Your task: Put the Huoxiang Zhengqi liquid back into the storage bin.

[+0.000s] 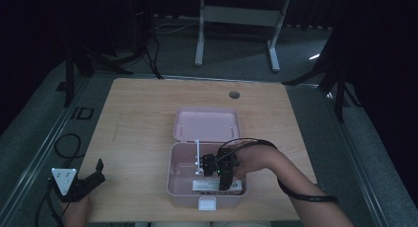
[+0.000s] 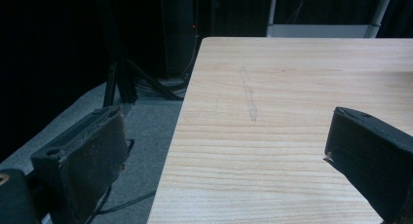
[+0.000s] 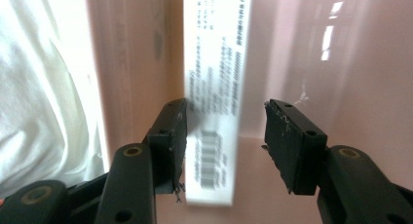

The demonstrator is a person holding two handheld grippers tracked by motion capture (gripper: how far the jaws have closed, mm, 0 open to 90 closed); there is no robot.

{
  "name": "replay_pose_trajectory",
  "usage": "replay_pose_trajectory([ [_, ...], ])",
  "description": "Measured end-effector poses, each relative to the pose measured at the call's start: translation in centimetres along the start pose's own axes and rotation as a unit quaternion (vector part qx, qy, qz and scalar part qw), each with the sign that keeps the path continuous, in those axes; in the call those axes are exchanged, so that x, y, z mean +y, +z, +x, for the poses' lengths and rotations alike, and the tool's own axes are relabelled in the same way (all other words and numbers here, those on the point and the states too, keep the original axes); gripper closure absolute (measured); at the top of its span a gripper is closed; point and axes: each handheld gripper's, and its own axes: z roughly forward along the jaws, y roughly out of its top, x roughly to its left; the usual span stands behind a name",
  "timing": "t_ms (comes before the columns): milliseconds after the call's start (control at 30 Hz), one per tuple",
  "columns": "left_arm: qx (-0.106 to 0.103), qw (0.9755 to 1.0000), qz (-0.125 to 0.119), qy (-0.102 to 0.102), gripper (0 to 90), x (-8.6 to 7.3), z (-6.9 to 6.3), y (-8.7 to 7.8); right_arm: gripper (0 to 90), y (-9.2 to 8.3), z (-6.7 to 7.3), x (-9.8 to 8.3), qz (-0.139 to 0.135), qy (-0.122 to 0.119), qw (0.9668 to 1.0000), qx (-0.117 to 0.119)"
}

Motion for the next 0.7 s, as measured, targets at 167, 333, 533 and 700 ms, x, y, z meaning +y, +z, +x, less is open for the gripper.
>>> replay_pose_trajectory([
  [167,0.000,1.0000,0.001,0.000,2.1,0.0,0.0,0.0,48.2,-1.9,-0.1,-1.2,-0.028,0.010,0.9995,-0.011],
  [333,0.002,1.0000,0.002,0.002,2.1,0.0,-0.1,0.0,46.8,-3.6,-0.3,-2.6,-0.064,0.020,0.9974,-0.024],
  [533,0.000,1.0000,0.001,0.000,2.1,0.0,0.0,0.0,38.5,-5.5,-0.5,-4.6,-0.102,0.043,0.9927,-0.047],
  [700,0.001,1.0000,0.001,0.001,2.1,0.0,0.0,0.0,24.8,-6.4,-1.1,-7.3,-0.144,0.076,0.9847,-0.064],
])
